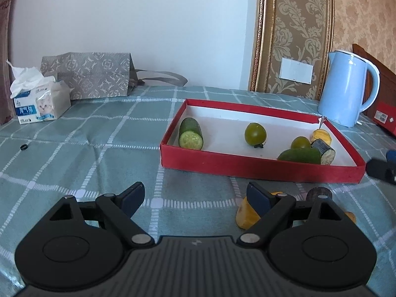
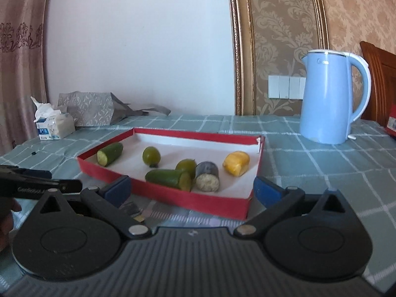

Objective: Organize fruits
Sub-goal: 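Move the left gripper to the second yellow jackfruit piece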

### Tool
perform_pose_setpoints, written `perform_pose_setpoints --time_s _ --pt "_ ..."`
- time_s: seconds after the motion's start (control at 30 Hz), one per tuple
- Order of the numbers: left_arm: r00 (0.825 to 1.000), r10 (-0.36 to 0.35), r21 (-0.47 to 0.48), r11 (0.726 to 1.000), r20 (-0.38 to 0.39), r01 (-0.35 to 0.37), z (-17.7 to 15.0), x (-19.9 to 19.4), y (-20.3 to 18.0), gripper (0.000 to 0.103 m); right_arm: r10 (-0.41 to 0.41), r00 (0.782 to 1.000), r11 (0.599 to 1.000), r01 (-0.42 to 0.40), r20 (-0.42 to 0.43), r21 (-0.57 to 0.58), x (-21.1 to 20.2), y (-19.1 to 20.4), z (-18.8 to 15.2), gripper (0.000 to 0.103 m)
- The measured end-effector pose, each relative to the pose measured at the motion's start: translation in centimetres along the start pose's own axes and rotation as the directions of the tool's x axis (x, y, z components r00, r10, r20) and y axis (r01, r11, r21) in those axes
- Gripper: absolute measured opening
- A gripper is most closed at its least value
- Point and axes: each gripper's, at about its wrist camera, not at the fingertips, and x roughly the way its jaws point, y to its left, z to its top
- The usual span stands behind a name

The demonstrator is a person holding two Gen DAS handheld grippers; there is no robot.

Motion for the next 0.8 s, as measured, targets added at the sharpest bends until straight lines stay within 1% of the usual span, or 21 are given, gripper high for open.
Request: perform_pose_setpoints --time_s 0.13,0.2,0.3,0.4,0.5,0.57,0.63,0.7,0.8 --pt "1.0 -0.005 0.006 1.0 0.0 0.005 -0.1 0.0 -0.4 0.09 -0.035 0.999 0.999 0.035 -0.012 -0.03 -0.2 0.6 -0.2 0.103" --pt "1.0 -0.009 0.021 1.0 -0.001 0.009 -0.2 0.0 -0.7 0.09 -0.021 1.0 0.999 0.02 -0.022 -0.032 -0.2 0.5 -0.3 0.103" --pt "1.0 -0.014 0.024 1.0 -0.005 0.014 -0.2 0.0 -1.1 0.09 -0.038 0.999 0.998 0.037 -0.016 -0.042 -0.1 0.5 -0.3 0.103" --pt "1.0 0.002 0.033 0.999 0.003 -0.002 -0.2 0.1 -1.4 0.09 -0.051 0.999 0.997 0.051 -0.007 -0.063 -0.1 0.7 -0.3 0.103" --pt "1.0 0.0 0.017 1.0 0.002 0.0 -0.2 -0.1 -1.3 0.09 -0.064 0.998 0.995 0.064 -0.001 -0.082 -0.1 0.8 -0.3 0.103" --pt "1.0 -0.029 -0.013 0.999 0.011 0.029 -0.1 -0.4 -1.2 0.09 -0.054 0.999 0.996 0.054 -0.001 -0.075 -0.2 0.7 -0.3 0.103" --pt "0.999 -0.045 -0.012 0.999 0.001 0.045 -0.1 -0.3 -1.4 0.09 -0.043 0.999 0.997 0.043 0.003 -0.063 -0.3 0.6 -0.2 0.103" --pt "1.0 -0.029 0.021 0.999 -0.01 0.029 -0.3 0.0 -1.8 0.09 -0.035 0.999 0.998 0.035 0.003 -0.056 -0.3 0.4 -0.2 0.103" --pt "1.0 -0.014 0.041 0.999 0.004 0.014 -0.4 -0.1 -2.2 0.091 -0.023 1.0 0.998 0.023 -0.004 -0.057 -0.3 0.5 -0.2 0.103"
